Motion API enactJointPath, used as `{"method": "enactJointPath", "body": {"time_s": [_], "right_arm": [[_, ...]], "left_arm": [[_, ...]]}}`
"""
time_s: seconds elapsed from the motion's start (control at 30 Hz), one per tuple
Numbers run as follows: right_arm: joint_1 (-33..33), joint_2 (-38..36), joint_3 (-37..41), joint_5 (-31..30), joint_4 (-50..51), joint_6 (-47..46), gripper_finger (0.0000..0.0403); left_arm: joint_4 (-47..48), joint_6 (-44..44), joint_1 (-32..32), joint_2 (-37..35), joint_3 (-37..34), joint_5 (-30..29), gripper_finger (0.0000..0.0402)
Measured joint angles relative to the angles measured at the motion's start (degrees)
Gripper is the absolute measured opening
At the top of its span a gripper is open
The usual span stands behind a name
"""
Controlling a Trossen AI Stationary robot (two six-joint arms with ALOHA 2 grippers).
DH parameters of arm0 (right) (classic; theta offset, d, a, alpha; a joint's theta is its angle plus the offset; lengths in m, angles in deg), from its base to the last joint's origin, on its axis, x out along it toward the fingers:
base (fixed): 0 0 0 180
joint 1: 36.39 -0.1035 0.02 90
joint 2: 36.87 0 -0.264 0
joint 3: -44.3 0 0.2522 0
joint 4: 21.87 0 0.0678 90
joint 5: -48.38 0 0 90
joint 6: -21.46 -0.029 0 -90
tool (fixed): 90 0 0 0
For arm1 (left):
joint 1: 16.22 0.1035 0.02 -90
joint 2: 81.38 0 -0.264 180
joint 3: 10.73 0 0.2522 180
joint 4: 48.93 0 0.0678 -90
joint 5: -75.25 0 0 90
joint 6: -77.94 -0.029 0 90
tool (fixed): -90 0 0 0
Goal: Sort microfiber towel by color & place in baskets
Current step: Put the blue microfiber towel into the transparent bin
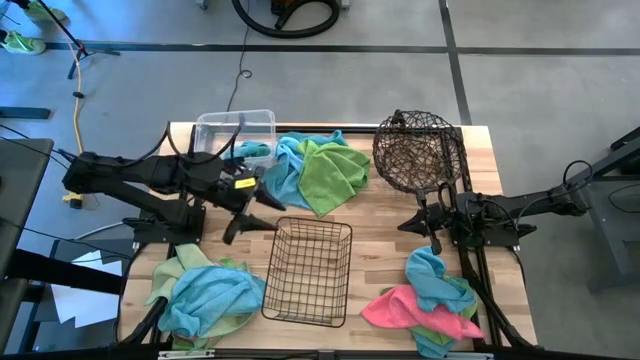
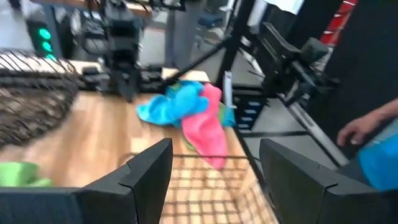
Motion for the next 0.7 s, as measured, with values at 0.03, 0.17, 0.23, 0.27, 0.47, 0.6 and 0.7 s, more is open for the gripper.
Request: {"method": "enactJointPath", "body": {"time_s": [0.03,0.17,0.23,0.27,0.47,0.6,0.7], "right_arm": [[0.0,-0.02,0.0,0.01,-0.02,0.01,0.0],[0.0,0.0,0.0,0.02,0.0,0.0,0.0],[0.01,-0.02,0.0,0.01,0.0,0.01,0.0],[0.01,-0.01,0.02,0.01,0.0,0.0,0.0],[0.01,-0.01,0.01,0.0,-0.02,0.01,0.0],[0.02,-0.02,0.01,0.01,0.0,0.0,0.0],[0.02,-0.02,0.02,0.0,0.0,0.02,0.0]], "left_arm": [[0.93,0.62,-1.21,-0.09,0.0,-0.18,0.0229],[4.2,3.41,-8.2,0.89,0.0,-3.06,0.0229],[5.85,4.87,-12.93,2.12,0.0,-6.49,0.0229],[6.46,5.57,-15.31,2.82,0.0,-7.95,0.0229],[6.95,12.27,-29.88,8.64,0.0,-17.01,0.0229],[7.83,17.72,-37.27,13.33,0.0,-18.16,0.0229],[11.53,22.8,-41.26,16.71,0.0,-18.14,0.0229]]}}
